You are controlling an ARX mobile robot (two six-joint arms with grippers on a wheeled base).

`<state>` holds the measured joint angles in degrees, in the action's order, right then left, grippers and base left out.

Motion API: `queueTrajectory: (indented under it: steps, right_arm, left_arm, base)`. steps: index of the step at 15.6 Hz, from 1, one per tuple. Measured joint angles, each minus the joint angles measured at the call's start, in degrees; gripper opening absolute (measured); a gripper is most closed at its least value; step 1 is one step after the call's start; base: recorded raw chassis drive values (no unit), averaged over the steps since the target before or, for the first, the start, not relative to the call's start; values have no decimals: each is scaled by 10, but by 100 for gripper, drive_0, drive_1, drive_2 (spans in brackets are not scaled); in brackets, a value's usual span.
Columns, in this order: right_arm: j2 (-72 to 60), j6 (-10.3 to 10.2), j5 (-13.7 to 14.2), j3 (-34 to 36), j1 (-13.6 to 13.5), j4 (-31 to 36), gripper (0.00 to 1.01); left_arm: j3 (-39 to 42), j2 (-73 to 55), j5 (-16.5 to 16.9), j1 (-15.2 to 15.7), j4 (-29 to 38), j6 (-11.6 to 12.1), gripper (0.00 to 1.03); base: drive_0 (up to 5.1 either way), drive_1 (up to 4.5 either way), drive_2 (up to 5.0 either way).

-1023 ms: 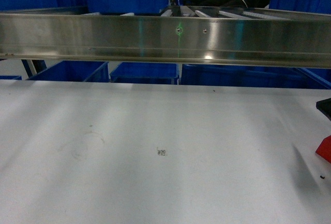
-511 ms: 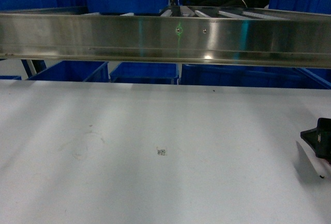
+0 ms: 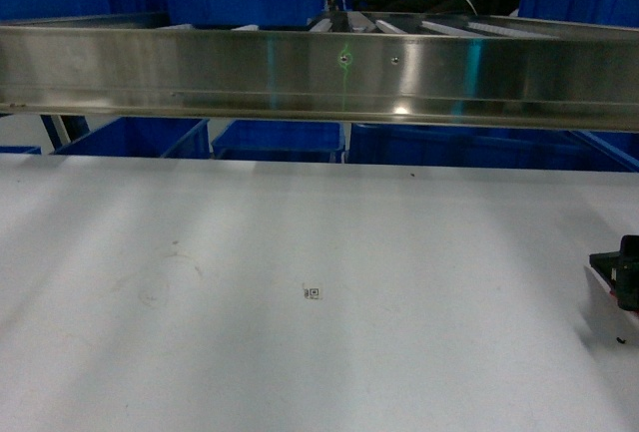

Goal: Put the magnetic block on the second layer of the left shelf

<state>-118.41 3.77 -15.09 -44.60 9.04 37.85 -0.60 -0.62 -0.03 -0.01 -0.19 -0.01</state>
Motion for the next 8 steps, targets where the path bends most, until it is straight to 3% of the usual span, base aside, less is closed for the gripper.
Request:
queueTrajectory:
  steps: [4,8]
  right_arm:
    - [3,8,-5,4,0,-4,33]
    - [20,5,-23,16,0,-15,33]
  left_arm:
    - [0,0,0,0,0,0,98]
    - [0,0,0,0,0,0,98]
  base:
    - [0,0,0]
    - [0,0,0]
